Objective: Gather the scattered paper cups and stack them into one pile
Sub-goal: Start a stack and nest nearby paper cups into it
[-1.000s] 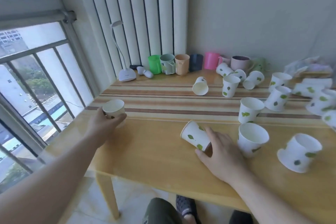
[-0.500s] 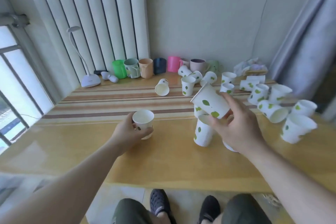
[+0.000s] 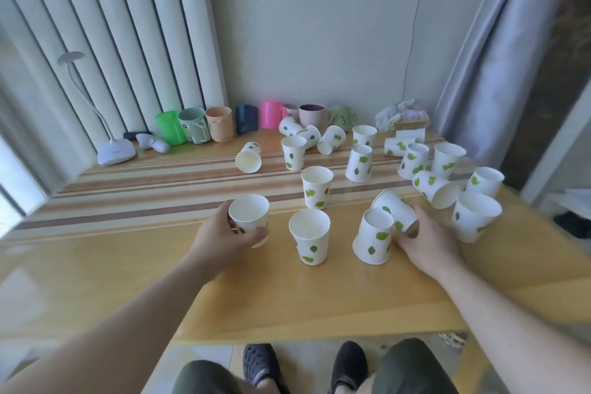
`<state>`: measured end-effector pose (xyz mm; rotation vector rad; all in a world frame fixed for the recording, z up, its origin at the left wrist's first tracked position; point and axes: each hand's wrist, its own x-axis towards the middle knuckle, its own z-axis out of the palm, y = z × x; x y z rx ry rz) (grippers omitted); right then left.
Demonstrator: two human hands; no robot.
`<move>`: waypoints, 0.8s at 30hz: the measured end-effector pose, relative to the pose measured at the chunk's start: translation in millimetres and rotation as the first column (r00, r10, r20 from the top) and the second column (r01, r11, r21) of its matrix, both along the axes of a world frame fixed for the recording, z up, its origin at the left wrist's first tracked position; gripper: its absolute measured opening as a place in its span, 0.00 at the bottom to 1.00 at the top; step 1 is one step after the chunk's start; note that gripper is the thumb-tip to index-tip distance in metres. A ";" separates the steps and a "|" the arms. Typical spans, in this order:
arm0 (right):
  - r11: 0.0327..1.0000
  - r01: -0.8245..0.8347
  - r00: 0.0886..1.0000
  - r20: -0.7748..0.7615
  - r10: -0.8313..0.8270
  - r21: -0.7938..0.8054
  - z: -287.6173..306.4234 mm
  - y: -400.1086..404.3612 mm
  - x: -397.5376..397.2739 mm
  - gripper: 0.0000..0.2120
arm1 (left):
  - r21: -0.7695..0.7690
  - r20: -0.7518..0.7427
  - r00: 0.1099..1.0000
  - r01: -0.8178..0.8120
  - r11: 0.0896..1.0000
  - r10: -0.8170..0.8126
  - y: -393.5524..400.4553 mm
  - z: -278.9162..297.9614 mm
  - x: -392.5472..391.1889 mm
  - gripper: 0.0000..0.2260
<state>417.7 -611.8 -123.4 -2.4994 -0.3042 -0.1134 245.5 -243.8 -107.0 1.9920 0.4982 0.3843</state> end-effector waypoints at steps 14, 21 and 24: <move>0.995 0.030 0.997 0.062 -0.036 0.098 -5.4 -5.0 -12.1 0.34 | 0.217 -0.050 0.996 0.087 0.972 -0.078 -25.4 -13.3 -54.7 0.29; 0.976 0.074 0.976 0.185 -0.112 0.203 20.9 5.5 -33.3 0.30 | 0.281 -0.027 0.998 0.055 0.958 -0.049 -25.5 -16.1 -56.2 0.28; 0.950 -0.087 0.908 0.416 -0.048 0.301 61.1 31.8 -52.6 0.31 | 0.281 -0.026 0.999 0.044 0.959 -0.038 -26.3 -15.9 -57.2 0.30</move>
